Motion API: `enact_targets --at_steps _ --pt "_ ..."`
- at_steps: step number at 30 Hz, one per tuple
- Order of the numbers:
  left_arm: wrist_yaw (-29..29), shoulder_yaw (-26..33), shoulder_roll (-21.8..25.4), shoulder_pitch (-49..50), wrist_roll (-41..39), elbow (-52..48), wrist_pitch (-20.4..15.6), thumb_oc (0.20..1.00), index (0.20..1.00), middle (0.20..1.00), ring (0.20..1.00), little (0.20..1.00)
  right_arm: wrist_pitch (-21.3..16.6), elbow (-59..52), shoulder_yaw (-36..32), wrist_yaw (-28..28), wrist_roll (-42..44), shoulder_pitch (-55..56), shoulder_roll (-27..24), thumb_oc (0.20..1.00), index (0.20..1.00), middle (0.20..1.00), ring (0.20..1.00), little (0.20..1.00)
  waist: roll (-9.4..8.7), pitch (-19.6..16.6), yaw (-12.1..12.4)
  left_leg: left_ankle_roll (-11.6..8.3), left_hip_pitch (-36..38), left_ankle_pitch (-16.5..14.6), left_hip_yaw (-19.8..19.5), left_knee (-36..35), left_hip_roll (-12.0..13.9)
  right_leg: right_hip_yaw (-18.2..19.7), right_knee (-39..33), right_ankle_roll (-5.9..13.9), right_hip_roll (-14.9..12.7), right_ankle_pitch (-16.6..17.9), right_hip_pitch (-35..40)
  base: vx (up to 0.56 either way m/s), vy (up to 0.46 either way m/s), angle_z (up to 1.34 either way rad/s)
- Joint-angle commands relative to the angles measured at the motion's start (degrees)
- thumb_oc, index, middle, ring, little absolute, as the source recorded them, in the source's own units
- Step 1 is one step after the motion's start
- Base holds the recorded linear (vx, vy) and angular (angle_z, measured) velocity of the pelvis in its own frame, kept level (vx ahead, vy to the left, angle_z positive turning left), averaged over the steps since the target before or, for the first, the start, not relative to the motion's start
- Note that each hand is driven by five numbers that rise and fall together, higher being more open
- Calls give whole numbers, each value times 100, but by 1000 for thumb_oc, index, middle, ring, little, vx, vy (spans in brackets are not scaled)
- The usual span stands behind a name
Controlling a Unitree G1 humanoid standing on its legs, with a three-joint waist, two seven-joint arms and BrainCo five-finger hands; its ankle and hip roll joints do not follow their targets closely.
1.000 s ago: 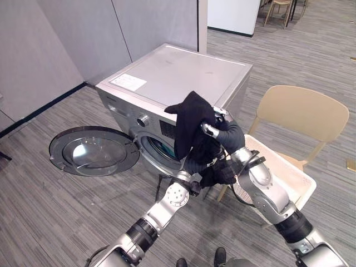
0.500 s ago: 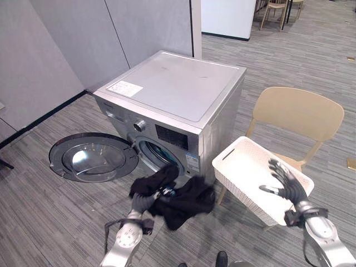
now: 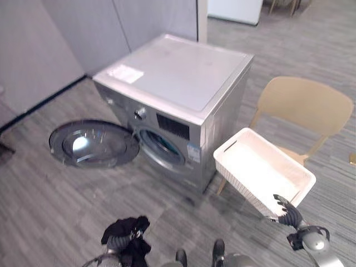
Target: Grab the laundry basket,head to the washer,open it,put in the laundry and shut it.
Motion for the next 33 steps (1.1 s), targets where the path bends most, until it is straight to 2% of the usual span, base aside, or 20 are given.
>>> enact_targets --at_steps 1,2,3,4,8,12,13,14,15,16,18,20,21,24,26,27,30,33 --pt "228 190 161 12 -170 -364 -193 200 200 200 200 200 -88 -56 45 -225 -145 -59 140 1000 1000 1000 1000 1000 -268 -96 129 175 -168 -246 871 155 245 -21 -833 727 -324 -396 1145 49 9 100" --pt "218 197 136 32 -161 -390 -184 200 200 200 200 200 -50 -16 72 -256 -172 -58 168 1000 1000 1000 1000 1000 -274 -104 153 211 -230 -189 1143 81 340 -166 -870 734 -343 -405 1193 151 32 109" --pt "214 188 125 47 -142 -391 -170 200 200 200 200 200 -36 18 92 -265 -183 -53 189 1000 1000 1000 1000 1000 -281 -133 160 172 -189 -260 1237 -28 376 -212 -889 765 -346 -488 1278 227 91 152" --pt "220 128 123 -30 -81 -299 -144 200 200 200 200 200 -3 117 109 -323 -170 -75 234 1000 1000 1000 1000 1000 -318 -152 165 149 -394 -57 1578 -285 502 -518 -874 788 -412 -559 1370 281 124 125" --pt "151 59 97 -17 -35 -385 -103 200 200 200 200 200 43 254 163 -327 -276 -95 318 1000 1000 1000 1000 1000 -343 -242 224 150 -528 135 1619 -489 596 -808 -673 804 -466 -811 1635 277 159 102" --pt "109 30 160 -34 18 -391 -86 200 200 200 200 200 50 288 223 -341 -316 -140 418 1000 1000 1000 1000 1000 -491 -320 292 265 -541 71 1541 -380 405 -876 -358 867 -642 -887 1762 318 196 31" --pt "111 41 222 -39 41 -415 -68 200 200 200 200 200 76 326 315 -315 -388 -221 485 1000 1000 1000 1000 1000 -606 -327 350 461 -496 -182 1498 -257 221 -801 176 969 -888 -799 1674 438 375 15" --pt "117 40 260 -79 33 -444 -62 200 200 200 200 200 73 328 359 -322 -411 -259 522 1000 1000 1000 1000 1000 -640 -272 336 534 -412 -289 1489 -238 134 -725 596 1027 -1026 -572 1492 330 315 3" --pt "116 44 264 -83 32 -445 -61 200 200 200 200 200 71 333 362 -324 -412 -267 528 1000 1000 1000 1000 1000 -652 -271 340 548 -414 -301 1499 -236 118 -712 636 1047 -1053 -583 1469 248 255 7" --pt "150 35 361 -165 64 -439 -52 200 200 200 200 200 103 295 430 -334 -420 -350 579 1000 1000 1000 1000 1000 -691 -211 286 669 -257 -448 1422 -266 -24 -492 1200 1145 -1168 -265 1170 153 161 31" --pt "175 7 397 -235 104 -408 -53 200 200 200 200 200 100 295 481 -334 -424 -390 625 1000 1000 1000 1000 1000 -701 -185 254 733 -125 -529 1399 -324 -92 -343 1471 1192 -1196 -149 996 214 177 48" --pt "200 -69 427 -315 141 -451 -79 200 200 200 200 200 90 243 549 -306 -411 -405 673 1000 1000 1000 1000 1000 -629 -116 140 785 149 -577 1255 -517 -152 39 1721 1136 -989 -225 589 249 156 51" --pt "191 -105 411 -350 105 -535 -84 200 200 200 200 200 82 253 585 -296 -391 -434 681 1000 1000 1000 1000 1000 -502 -28 48 813 292 -476 1149 -663 -135 273 1633 1000 -675 -300 173 230 106 32" --pt "142 -202 374 -403 64 -510 -58 200 200 200 200 200 106 337 600 -300 -333 -452 677 1000 1000 1000 1000 1000 -497 104 -79 829 547 -567 875 -729 -246 530 1170 954 -325 -361 -155 186 20 35" --pt "130 -243 354 -425 67 -488 -51 200 200 200 200 200 112 398 610 -313 -324 -459 684 1000 1000 1000 1000 1000 -511 109 -110 835 574 -593 790 -720 -293 585 961 956 -241 -272 -234 148 -30 55" --pt "86 -270 314 -438 105 -445 -33 200 200 200 200 200 130 488 612 -308 -367 -445 702 1000 1000 1000 1000 1000 -549 109 -130 833 678 -678 690 -727 -380 571 731 990 -192 -118 -371 266 -77 56" --pt "44 -306 285 -394 149 -421 -47 200 200 200 200 200 119 540 609 -281 -379 -375 744 1000 1000 1000 1000 1000 -589 93 -155 814 772 -814 612 -583 -434 335 462 977 -264 -80 -247 168 -90 31" --pt "-112 -417 218 -255 270 -550 -33 200 200 200 200 200 83 618 536 -246 -383 -247 720 1000 1000 1000 1000 1000 -655 -12 -261 628 731 -1073 592 -2 -481 669 -92 871 -137 -93 196 150 -108 34"
